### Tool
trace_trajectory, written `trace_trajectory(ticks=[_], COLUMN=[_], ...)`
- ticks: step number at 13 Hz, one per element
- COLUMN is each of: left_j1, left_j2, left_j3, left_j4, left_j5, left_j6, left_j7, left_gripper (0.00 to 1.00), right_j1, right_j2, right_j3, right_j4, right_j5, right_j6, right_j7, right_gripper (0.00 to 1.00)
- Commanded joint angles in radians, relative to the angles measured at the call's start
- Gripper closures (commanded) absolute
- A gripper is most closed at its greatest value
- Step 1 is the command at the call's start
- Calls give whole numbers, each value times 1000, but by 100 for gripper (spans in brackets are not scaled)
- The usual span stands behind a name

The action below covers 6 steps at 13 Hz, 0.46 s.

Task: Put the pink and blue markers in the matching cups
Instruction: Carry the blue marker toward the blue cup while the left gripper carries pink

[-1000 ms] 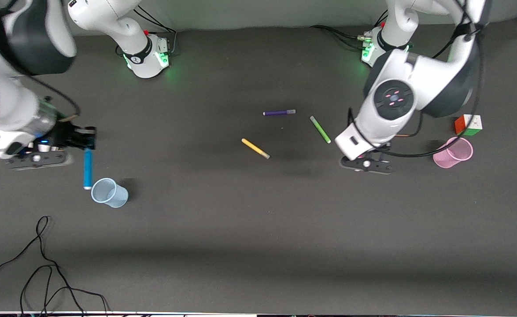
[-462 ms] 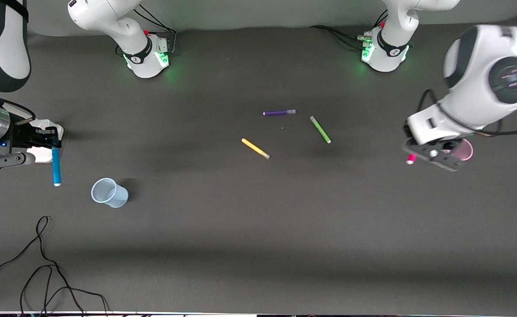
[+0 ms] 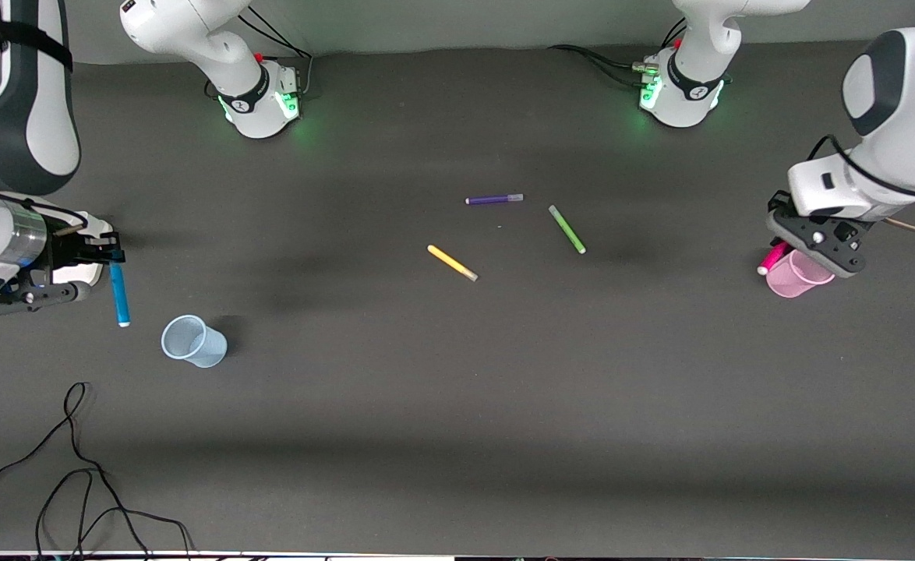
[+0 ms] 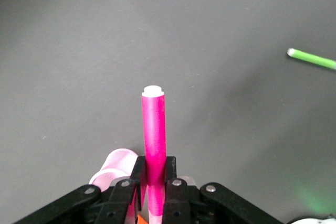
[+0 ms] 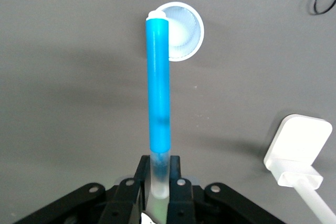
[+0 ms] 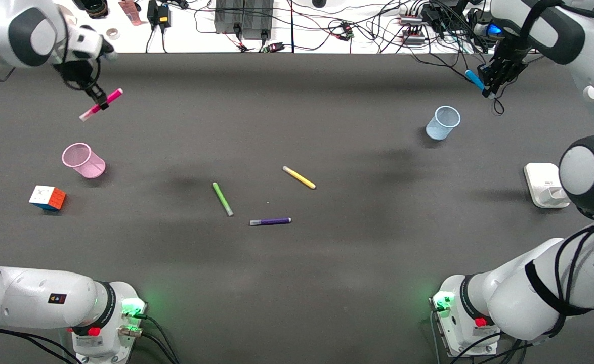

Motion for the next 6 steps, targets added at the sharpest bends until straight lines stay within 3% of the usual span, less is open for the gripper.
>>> trace_trajectory(ticks=[1, 6], left_j1=[104, 337], left_j2=[-23, 161], left_j3=[25, 25], left_j4=[-104, -125], left_j5=[-155, -460], left_j6=[72, 110], left_j7=[299, 901], left_gripper=[100, 100], right_j1=[-49, -111], right_j2=[70, 248], right_j3=[-8, -6], right_j4=[20, 110], right_j5=[71, 209], right_j6=[-5, -75], right_j7=[-80, -124], right_gripper=[89, 90])
